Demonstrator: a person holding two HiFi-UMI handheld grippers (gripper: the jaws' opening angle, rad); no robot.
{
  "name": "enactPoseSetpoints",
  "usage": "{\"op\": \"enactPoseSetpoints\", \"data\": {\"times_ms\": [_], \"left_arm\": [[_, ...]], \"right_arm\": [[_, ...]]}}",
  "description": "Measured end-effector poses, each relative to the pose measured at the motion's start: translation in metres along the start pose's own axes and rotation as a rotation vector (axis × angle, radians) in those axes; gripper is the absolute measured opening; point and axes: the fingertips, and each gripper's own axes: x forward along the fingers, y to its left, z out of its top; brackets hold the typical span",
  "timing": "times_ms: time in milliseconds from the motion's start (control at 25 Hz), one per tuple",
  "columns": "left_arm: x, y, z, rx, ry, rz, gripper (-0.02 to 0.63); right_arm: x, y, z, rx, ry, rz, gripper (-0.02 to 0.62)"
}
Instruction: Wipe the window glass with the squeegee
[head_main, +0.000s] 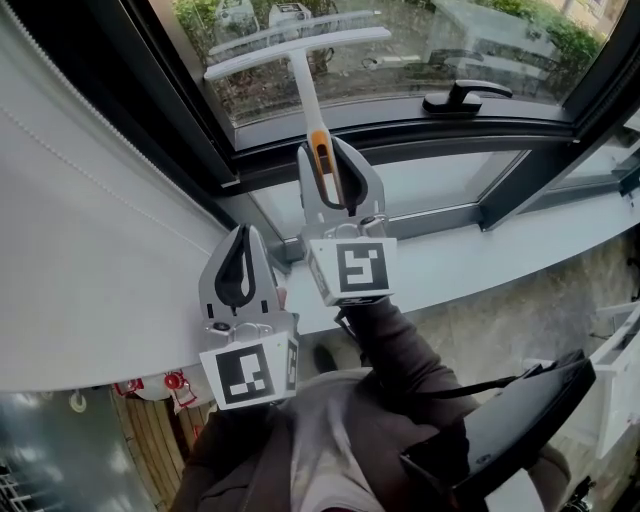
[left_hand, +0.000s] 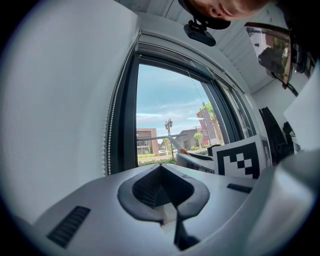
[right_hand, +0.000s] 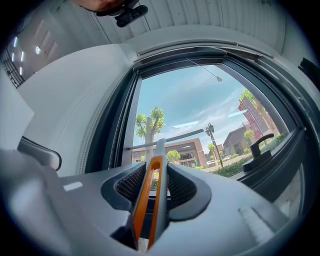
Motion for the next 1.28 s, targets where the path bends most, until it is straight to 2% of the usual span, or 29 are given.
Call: {"op": "enactPoseSetpoints", "data": {"times_ms": [600,760,1080,1280], "left_arm": [[-0.003,-0.010,-0.012,-0.001,0.031,-0.028,0.002],[-0.002,-0.013,-0.015,-0.002,0.039,-0.035,0.002],[-0.005,-0.015,-0.024,0.004,0.052,-0.057,0.002],[-0.006,-0.016,-0.029,0.010,0.070,-0.066,0.002]], "right_arm": [[-0.013,-0.002,-0.027,0.009,0.059,0.001,0.129],[-0.018,-0.004,-0.041,0.022,0.108,-0.009,0.129],[-0.022,-0.002,-0.049,0.037,0.080,-0.014,0.129],[-0.027,-0.001,-0.059,0.057,0.098,-0.022,0.129]]}}
